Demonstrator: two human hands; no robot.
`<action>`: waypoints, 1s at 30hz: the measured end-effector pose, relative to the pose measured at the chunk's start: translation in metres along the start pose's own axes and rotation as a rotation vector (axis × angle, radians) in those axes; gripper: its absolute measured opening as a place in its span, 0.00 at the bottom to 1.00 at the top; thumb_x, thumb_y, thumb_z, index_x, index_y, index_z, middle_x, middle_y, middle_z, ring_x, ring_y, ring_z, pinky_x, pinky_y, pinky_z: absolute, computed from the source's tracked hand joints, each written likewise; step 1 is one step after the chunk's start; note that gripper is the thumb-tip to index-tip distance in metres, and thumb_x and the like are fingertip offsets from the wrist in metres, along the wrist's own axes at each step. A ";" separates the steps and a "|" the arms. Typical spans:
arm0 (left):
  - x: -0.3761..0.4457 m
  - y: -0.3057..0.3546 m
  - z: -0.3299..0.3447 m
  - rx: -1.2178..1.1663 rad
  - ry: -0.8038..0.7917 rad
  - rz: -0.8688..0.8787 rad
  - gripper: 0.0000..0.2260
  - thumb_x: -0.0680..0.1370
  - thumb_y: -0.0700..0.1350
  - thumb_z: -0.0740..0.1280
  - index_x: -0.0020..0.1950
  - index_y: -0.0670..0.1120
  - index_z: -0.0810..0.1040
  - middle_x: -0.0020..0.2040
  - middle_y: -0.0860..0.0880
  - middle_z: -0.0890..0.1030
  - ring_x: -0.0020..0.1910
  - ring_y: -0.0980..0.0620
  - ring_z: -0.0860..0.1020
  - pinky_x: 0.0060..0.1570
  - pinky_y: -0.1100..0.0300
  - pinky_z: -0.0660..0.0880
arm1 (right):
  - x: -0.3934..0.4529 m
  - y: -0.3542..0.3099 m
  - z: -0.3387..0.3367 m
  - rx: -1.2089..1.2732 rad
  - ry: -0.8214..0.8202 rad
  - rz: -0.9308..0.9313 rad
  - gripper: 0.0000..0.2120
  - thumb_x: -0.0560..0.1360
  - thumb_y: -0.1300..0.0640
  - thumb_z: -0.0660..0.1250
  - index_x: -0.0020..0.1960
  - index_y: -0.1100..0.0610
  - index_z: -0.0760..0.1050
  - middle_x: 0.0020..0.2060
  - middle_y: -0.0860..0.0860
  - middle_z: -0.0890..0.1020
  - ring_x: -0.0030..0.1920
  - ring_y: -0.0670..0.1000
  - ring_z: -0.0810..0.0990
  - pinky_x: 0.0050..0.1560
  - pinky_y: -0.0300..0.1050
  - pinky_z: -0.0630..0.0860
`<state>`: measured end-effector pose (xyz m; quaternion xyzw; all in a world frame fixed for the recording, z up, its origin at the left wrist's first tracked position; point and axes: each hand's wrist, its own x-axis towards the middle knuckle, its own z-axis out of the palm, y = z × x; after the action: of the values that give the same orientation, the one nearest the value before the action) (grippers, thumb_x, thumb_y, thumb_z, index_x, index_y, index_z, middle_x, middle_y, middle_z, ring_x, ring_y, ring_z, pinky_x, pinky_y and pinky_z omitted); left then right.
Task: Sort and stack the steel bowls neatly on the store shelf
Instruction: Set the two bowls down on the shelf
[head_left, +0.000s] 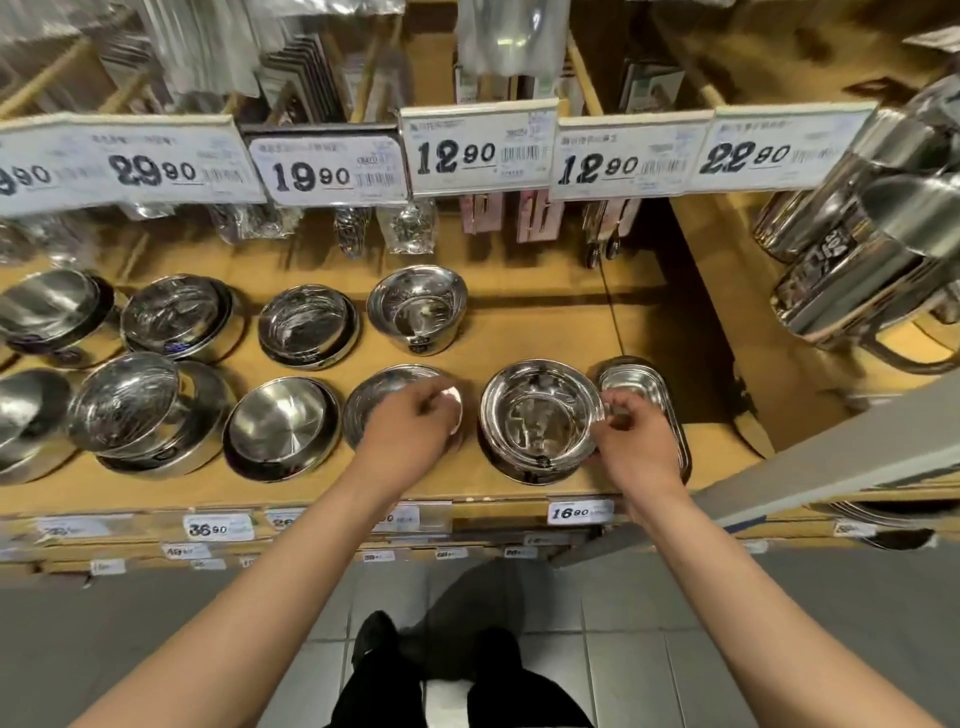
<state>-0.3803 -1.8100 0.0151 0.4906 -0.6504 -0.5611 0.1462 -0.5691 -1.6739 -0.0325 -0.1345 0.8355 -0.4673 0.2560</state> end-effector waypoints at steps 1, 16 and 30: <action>-0.003 -0.004 -0.010 -0.010 0.046 0.000 0.10 0.80 0.47 0.66 0.51 0.62 0.83 0.47 0.53 0.86 0.51 0.46 0.85 0.57 0.42 0.81 | 0.000 0.002 0.003 -0.034 -0.004 -0.012 0.20 0.77 0.66 0.69 0.67 0.51 0.78 0.39 0.39 0.79 0.38 0.39 0.76 0.39 0.37 0.73; -0.016 -0.074 -0.065 -0.121 0.271 -0.227 0.04 0.80 0.39 0.68 0.53 0.47 0.78 0.45 0.45 0.82 0.38 0.51 0.82 0.48 0.47 0.83 | -0.012 0.002 0.008 -0.425 -0.017 -0.203 0.18 0.76 0.61 0.73 0.66 0.60 0.78 0.51 0.59 0.85 0.43 0.57 0.79 0.47 0.44 0.69; 0.014 -0.068 -0.054 -0.215 0.267 -0.358 0.06 0.79 0.37 0.70 0.54 0.40 0.76 0.45 0.38 0.85 0.41 0.40 0.87 0.51 0.43 0.84 | -0.046 -0.007 -0.004 -0.365 -0.158 -0.197 0.13 0.82 0.60 0.63 0.65 0.58 0.78 0.38 0.48 0.83 0.34 0.49 0.80 0.31 0.40 0.70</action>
<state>-0.3150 -1.8452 -0.0320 0.6493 -0.4645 -0.5744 0.1806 -0.5331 -1.6535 -0.0113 -0.2957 0.8664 -0.3193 0.2451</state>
